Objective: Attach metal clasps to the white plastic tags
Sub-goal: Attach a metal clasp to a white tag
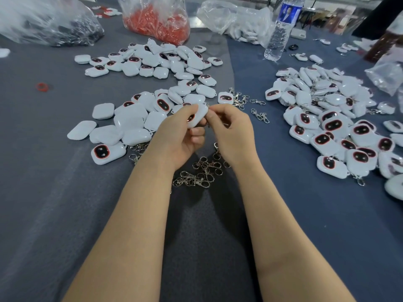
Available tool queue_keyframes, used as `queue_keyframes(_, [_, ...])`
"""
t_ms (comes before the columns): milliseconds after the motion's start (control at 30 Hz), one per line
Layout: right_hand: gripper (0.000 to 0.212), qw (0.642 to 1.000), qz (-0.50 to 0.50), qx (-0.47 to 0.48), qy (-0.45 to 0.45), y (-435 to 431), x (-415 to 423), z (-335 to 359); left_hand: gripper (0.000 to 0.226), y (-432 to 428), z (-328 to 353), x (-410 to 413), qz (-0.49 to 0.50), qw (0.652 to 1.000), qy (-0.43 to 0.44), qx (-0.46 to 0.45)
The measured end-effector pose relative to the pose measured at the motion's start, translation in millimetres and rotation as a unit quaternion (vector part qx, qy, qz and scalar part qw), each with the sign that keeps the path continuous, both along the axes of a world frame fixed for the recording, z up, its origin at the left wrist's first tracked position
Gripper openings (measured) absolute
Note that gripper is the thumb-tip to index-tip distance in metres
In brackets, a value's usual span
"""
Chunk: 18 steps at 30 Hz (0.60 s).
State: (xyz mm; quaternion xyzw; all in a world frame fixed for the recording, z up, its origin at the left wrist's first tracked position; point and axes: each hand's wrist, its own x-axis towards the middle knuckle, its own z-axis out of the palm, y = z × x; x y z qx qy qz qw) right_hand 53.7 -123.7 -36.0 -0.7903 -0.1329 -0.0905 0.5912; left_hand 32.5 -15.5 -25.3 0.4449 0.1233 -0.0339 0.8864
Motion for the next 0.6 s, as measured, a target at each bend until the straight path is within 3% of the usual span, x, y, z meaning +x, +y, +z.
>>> queue_keyframes(267, [0.014,0.999,0.018,0.048,0.001,2.7,-3.8,4.6,0.024,3.5,6.0,-2.8,-0.088,0.992,0.040,-0.075])
queue_keyframes(433, [0.012,0.999,-0.028,-0.032,-0.022,2.5,-3.9,4.9,0.025,5.2,3.9,-2.9,-0.086,0.992,0.057,-0.076])
queue_keyframes(533, [0.014,0.990,-0.058,-0.095,-0.085,0.7,-5.8,4.8,0.020,2.5,3.4,-3.7,-0.047,0.998,0.049,0.016])
queue_keyframes(600, [0.017,0.979,-0.063,-0.160,-0.113,-0.6,-4.7,3.2,0.016,-0.9,2.8,-5.7,0.030,0.982,0.010,0.188])
